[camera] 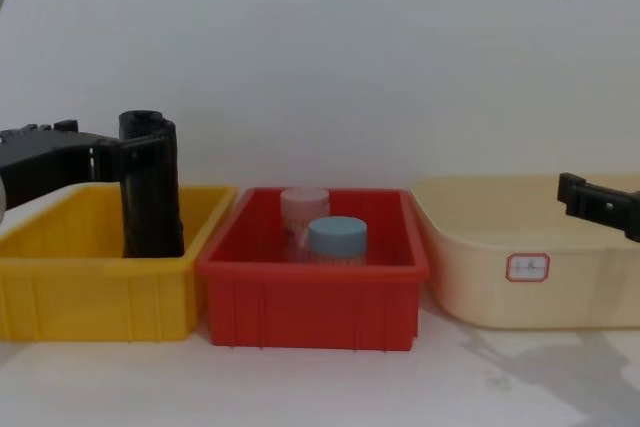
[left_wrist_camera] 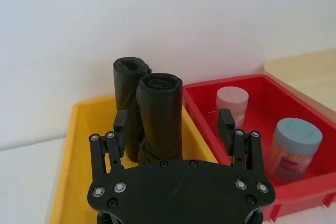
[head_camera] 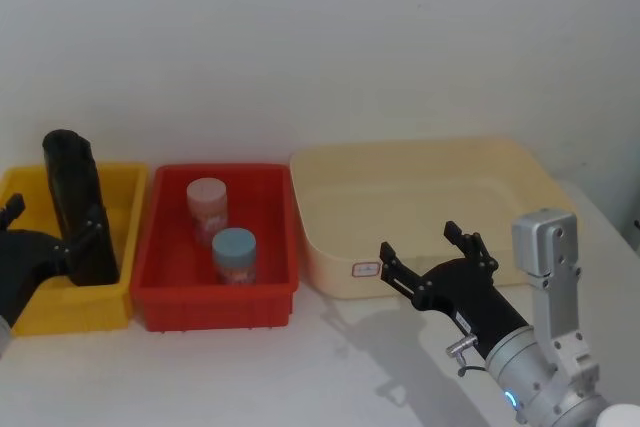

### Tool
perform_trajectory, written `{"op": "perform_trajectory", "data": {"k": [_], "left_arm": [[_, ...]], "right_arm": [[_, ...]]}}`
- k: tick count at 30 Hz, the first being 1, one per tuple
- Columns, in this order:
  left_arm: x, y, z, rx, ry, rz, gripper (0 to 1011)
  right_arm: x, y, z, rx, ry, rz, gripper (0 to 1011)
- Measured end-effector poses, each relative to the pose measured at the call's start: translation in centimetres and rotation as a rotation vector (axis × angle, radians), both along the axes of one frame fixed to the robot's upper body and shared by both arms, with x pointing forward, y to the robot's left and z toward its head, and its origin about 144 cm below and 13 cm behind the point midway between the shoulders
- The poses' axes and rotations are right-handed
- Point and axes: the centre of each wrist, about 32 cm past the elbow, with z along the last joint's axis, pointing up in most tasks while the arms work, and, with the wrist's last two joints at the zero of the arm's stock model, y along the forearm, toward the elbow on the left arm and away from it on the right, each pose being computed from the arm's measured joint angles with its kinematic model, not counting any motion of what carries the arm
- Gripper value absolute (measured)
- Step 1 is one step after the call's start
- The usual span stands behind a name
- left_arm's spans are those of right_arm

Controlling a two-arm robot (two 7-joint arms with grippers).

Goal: Pick up the garbage bag with the one hand and transfer it to the other hand.

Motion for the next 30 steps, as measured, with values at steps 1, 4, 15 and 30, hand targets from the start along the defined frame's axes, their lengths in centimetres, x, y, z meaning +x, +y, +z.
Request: {"op": "perform_trajectory", "data": {"k": [1, 4, 15, 30], "left_arm": [[0.2, 0.0, 0.0, -0.002, 0.001, 0.001, 1001], [0.6, 0.0, 0.1, -0.006, 0.009, 0.004, 1001], [2.2, 0.0, 0.1, -0.019, 0.041, 0.015, 1001], [4.6, 0.4, 0.2, 0.002, 0.090, 0.002, 1000]], "right_arm": [[0.0, 0.0, 0.0, 0.000, 0.000, 0.000, 1000], [0.0, 0.0, 0.0, 0.000, 0.000, 0.000, 1000], [0.0, 0.0, 0.0, 0.000, 0.000, 0.000, 1000], [0.0, 0.0, 0.0, 0.000, 0.000, 0.000, 1000]]}}
